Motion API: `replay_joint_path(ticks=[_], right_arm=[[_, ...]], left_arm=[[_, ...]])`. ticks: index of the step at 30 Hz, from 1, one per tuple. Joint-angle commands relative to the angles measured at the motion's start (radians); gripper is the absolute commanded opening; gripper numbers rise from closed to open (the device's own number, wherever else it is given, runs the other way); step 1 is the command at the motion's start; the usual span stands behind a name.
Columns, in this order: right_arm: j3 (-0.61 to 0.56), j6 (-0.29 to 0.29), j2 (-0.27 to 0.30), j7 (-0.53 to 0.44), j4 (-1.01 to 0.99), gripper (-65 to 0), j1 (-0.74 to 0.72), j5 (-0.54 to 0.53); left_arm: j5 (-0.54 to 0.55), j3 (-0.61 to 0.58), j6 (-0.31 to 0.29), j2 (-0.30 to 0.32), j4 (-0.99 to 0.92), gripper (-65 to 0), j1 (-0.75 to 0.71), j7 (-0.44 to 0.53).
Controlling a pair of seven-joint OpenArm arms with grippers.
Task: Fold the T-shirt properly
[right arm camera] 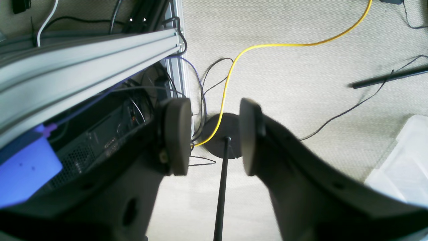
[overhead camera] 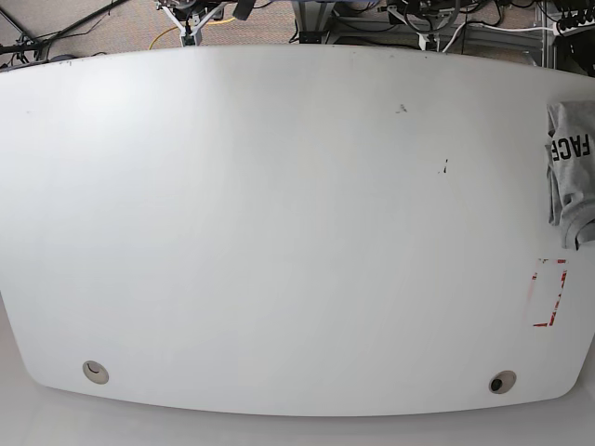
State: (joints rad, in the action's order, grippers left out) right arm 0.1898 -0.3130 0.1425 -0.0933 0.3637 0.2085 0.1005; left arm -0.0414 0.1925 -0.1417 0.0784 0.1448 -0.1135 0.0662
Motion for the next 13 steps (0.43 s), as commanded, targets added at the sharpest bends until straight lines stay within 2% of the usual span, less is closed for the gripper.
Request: replay_joint_path(ticks=[1, 13], right_arm=[[0.001, -0.001, 0.006, -0.001, -0.001, -42.0, 0.006, -0.005], [0.003, 0.001, -0.010, -0.007, 0.002, -41.9, 0.009, -0.006]], left_arm=[[0.001, -0.001, 0.003, 0.008, -0.001, -25.8, -0.012, -0.024], [0.001, -0.001, 0.003, 0.002, 0.003, -25.8, -0.012, -0.018]])
